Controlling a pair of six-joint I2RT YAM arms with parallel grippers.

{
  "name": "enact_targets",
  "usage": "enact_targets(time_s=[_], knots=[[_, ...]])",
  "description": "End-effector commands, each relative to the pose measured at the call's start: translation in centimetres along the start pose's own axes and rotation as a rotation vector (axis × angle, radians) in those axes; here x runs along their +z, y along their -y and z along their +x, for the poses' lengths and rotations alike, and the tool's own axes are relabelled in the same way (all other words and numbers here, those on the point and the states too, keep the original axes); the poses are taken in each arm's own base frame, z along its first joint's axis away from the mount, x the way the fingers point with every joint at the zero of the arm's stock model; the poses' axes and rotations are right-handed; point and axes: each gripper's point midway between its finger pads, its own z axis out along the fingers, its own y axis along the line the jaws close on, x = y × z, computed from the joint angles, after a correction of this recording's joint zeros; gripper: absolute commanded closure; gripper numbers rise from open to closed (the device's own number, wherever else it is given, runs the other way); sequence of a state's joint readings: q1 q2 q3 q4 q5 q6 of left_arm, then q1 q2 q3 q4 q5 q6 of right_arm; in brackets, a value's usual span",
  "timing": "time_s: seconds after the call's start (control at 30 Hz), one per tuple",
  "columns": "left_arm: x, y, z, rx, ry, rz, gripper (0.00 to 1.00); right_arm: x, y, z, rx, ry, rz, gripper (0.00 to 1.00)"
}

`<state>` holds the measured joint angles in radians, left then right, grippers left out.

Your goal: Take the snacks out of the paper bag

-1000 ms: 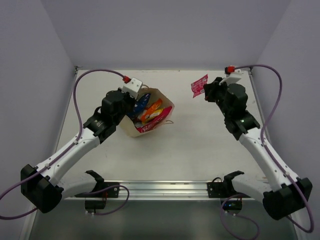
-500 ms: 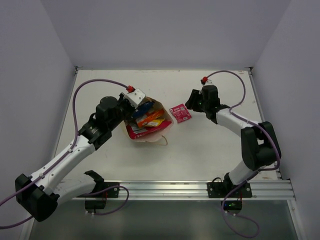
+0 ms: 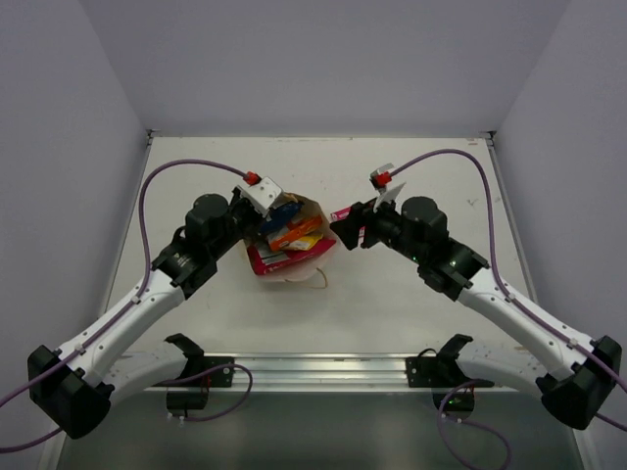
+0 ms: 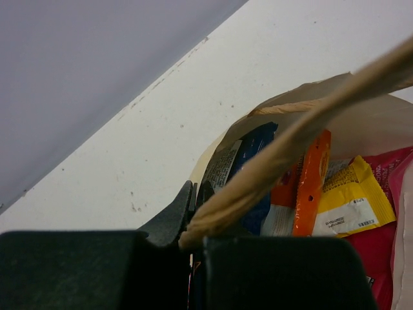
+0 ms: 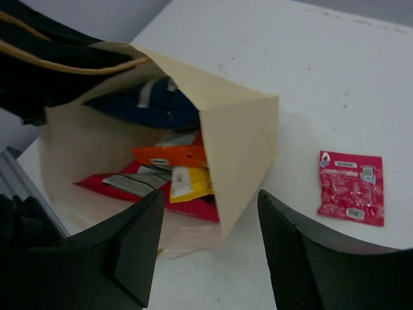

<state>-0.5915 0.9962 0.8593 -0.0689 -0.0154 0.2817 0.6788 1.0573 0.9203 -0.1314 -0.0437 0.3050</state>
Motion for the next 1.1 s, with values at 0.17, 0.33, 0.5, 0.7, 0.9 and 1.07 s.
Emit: enact_targets(time_s=[0.17,0.33,0.5,0.7,0.9,1.07], knots=[[-1.1,0.6,-3.1,-0.022,0.134,0.041,1.0,-1.8,-10.6,-1.9,-0.239,0.027,-0.279,0.44],[-1.7,1.6,-1.8,-0.005,0.112,0.083,1.0,1.2,-13.6,1.7,-0.317,-0.086,-0.359,0.45],[-2.1,2.0,-1.2,-0.001,0.094,0.1,1.0,3.2,-15.4,4.9,-0.332,-0.146,-0.412,0.45],[-2.7,2.5,-0.9,-0.024,0.083,0.127,1.0,6.2,-13.1,7.8,-0.323,-0.163,-0.293,0.42],[-3.5,2.5,-1.5,-0.106,0.09,0.117,1.0,7.3,-9.7,9.8,-0.232,-0.169,-0.113,0.35],[-3.1,2.6,-0.8,-0.268,0.062,0.077,1.0,7.1,-8.0,11.4,-0.098,-0.197,-0.059,0.32]])
